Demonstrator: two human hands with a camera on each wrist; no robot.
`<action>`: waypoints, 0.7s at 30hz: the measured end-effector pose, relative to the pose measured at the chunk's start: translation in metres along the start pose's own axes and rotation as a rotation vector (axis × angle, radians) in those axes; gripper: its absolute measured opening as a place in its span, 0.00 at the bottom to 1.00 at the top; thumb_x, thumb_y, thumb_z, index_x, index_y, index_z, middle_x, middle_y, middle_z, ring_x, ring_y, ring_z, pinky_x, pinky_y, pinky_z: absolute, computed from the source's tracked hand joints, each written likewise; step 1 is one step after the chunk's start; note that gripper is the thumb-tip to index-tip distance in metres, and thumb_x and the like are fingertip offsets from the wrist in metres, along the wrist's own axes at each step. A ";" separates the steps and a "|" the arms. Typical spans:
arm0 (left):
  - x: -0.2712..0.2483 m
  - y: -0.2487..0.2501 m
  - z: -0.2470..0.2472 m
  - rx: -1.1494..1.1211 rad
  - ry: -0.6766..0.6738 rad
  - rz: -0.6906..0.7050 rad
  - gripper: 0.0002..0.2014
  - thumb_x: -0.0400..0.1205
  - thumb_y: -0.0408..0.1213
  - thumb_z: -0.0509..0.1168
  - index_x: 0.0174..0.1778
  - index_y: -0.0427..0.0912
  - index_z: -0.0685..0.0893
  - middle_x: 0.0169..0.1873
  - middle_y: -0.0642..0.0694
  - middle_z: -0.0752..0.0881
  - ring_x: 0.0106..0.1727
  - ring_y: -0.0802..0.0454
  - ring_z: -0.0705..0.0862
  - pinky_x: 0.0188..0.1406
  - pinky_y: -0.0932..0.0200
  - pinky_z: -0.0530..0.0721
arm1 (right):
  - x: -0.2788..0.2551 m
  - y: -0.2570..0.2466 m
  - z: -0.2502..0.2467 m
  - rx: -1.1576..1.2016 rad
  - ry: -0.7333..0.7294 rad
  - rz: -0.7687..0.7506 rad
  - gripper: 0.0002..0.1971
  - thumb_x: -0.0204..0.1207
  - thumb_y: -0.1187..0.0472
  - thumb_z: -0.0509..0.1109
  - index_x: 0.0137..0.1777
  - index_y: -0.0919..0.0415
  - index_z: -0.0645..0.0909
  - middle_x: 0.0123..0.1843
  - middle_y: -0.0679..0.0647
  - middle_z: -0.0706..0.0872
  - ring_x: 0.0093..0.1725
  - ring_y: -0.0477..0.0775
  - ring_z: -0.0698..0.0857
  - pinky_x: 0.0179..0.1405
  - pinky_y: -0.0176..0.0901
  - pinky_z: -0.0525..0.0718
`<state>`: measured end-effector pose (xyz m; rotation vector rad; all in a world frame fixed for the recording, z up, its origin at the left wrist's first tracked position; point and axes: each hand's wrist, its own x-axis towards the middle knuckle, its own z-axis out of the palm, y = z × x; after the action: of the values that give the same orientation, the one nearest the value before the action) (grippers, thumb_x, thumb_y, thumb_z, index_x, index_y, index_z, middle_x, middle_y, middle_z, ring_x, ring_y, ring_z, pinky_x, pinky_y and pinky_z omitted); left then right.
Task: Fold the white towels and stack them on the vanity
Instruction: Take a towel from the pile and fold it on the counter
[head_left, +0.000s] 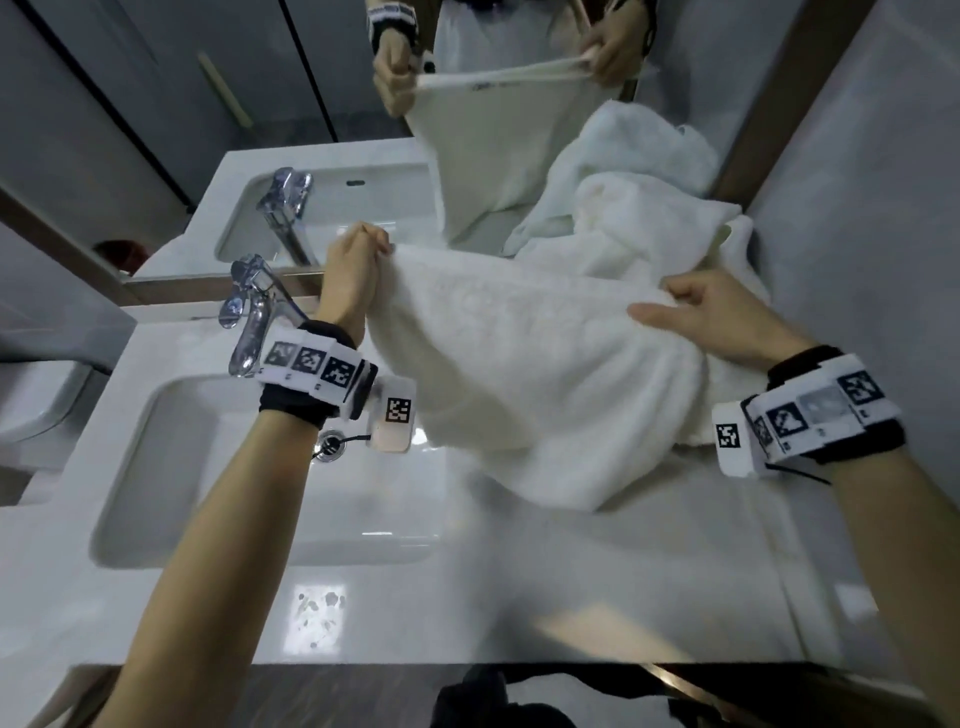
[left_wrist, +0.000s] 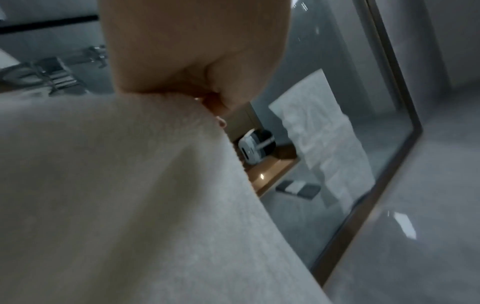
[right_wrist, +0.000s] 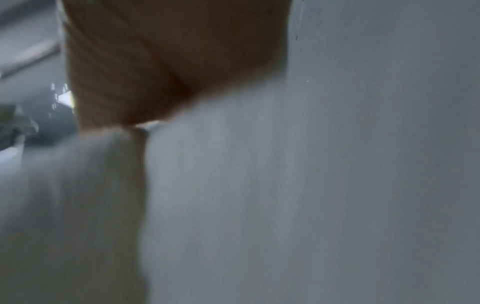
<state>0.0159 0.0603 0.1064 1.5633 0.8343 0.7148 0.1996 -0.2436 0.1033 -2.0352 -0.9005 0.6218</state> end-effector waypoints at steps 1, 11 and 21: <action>0.001 -0.007 0.003 0.091 -0.021 0.017 0.17 0.79 0.26 0.50 0.28 0.48 0.73 0.30 0.52 0.76 0.36 0.56 0.74 0.42 0.60 0.72 | 0.003 0.011 0.003 -0.108 -0.047 0.066 0.26 0.71 0.46 0.75 0.31 0.71 0.73 0.31 0.56 0.74 0.32 0.50 0.73 0.34 0.42 0.68; -0.002 -0.051 0.022 0.572 -0.118 0.070 0.07 0.81 0.22 0.51 0.42 0.35 0.72 0.50 0.25 0.82 0.54 0.34 0.80 0.47 0.49 0.71 | -0.016 0.093 0.040 -0.368 -0.140 0.328 0.24 0.66 0.41 0.77 0.48 0.63 0.86 0.48 0.57 0.89 0.51 0.56 0.84 0.54 0.49 0.81; 0.012 -0.059 0.017 0.497 -0.076 -0.016 0.17 0.81 0.24 0.49 0.31 0.46 0.73 0.47 0.38 0.80 0.52 0.47 0.76 0.57 0.56 0.73 | -0.027 0.096 0.030 -0.221 0.185 0.354 0.22 0.67 0.43 0.77 0.24 0.60 0.80 0.17 0.48 0.79 0.26 0.51 0.78 0.30 0.41 0.73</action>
<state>0.0297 0.0656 0.0452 2.0084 1.0168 0.4489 0.1981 -0.2908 0.0107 -2.4341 -0.5217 0.5264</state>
